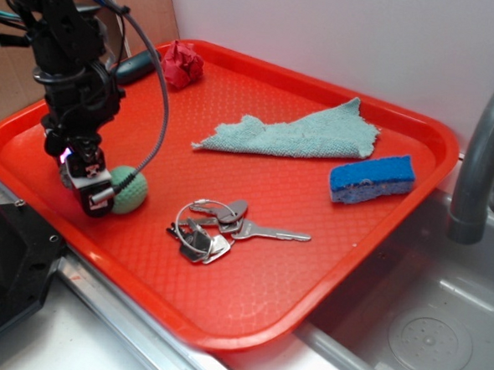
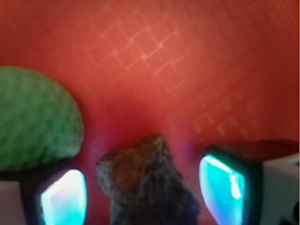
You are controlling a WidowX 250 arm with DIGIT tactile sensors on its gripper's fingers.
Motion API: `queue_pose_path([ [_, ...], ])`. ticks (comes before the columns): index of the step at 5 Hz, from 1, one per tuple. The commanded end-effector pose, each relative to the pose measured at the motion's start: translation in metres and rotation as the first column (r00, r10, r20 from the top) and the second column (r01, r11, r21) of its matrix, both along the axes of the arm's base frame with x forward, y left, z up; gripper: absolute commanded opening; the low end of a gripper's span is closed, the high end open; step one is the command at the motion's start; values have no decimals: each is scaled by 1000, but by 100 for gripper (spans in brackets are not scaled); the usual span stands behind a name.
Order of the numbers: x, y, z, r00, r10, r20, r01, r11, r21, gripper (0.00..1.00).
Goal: Grab the rock.
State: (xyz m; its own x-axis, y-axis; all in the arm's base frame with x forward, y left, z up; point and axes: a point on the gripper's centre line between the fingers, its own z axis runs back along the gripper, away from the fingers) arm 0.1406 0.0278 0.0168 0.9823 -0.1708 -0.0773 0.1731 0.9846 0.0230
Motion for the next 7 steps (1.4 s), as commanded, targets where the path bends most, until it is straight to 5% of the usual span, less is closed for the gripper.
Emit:
queue_pose_path([
  [1,9,-8,7,998,19,66,-20,1000,16,0],
  [2,8,-10,29,997,29,73,-32,998,47,0],
  [4,34,-1,129,974,178,139,-166,982,-91,0],
  [6,76,-27,228,979,177,102,-173,984,-42,0],
  [7,76,-17,214,975,208,79,-204,977,-59,0],
])
